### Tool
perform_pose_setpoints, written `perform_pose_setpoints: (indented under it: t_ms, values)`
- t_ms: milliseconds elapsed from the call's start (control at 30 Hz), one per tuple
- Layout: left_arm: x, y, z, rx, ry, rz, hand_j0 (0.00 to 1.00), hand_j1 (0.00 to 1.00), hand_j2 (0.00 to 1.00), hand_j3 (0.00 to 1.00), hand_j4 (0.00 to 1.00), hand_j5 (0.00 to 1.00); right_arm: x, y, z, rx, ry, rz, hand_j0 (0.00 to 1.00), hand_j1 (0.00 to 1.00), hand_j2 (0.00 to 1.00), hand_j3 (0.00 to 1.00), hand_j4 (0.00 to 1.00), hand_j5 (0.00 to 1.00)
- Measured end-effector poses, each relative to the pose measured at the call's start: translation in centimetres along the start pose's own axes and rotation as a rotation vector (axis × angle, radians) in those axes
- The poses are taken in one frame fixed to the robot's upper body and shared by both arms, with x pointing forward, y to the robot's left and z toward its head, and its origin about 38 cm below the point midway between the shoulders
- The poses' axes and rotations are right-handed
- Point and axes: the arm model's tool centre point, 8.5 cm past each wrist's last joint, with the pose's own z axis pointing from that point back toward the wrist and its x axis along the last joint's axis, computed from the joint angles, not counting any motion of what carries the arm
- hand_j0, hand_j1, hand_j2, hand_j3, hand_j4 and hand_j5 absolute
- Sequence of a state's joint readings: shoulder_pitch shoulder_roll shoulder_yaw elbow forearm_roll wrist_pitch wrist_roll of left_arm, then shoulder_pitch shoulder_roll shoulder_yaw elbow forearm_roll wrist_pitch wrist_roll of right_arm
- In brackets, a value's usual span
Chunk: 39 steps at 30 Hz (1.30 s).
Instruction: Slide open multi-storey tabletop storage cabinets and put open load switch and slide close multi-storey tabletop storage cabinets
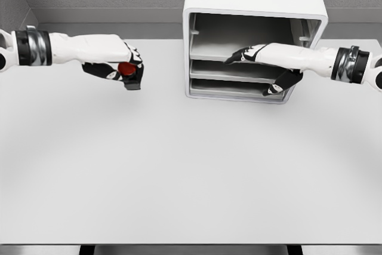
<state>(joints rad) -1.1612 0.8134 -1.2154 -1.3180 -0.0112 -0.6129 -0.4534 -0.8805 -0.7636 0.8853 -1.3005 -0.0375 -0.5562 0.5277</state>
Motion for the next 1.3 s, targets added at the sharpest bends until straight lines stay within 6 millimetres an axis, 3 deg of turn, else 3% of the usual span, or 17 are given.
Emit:
perform_pose_setpoints:
  t_ms: [600,1300]
  values:
    - [4.1,0.9,1.9,0.005,-0.085,-0.069,0.43,0.43,0.43,0.43,0.43,0.43,2.8,1.2,1.3,0.035,-0.063,0.049,0.96,0.96,0.96,0.96,0.96,0.96]
    - [6.0,5.3,4.0,0.086,-0.111,-0.131,0.42,0.42,0.42,0.42,0.42,0.42,5.8,2.0,3.7,0.080,-0.130,0.123,0.97,0.97,0.97,0.97,0.97,0.97]
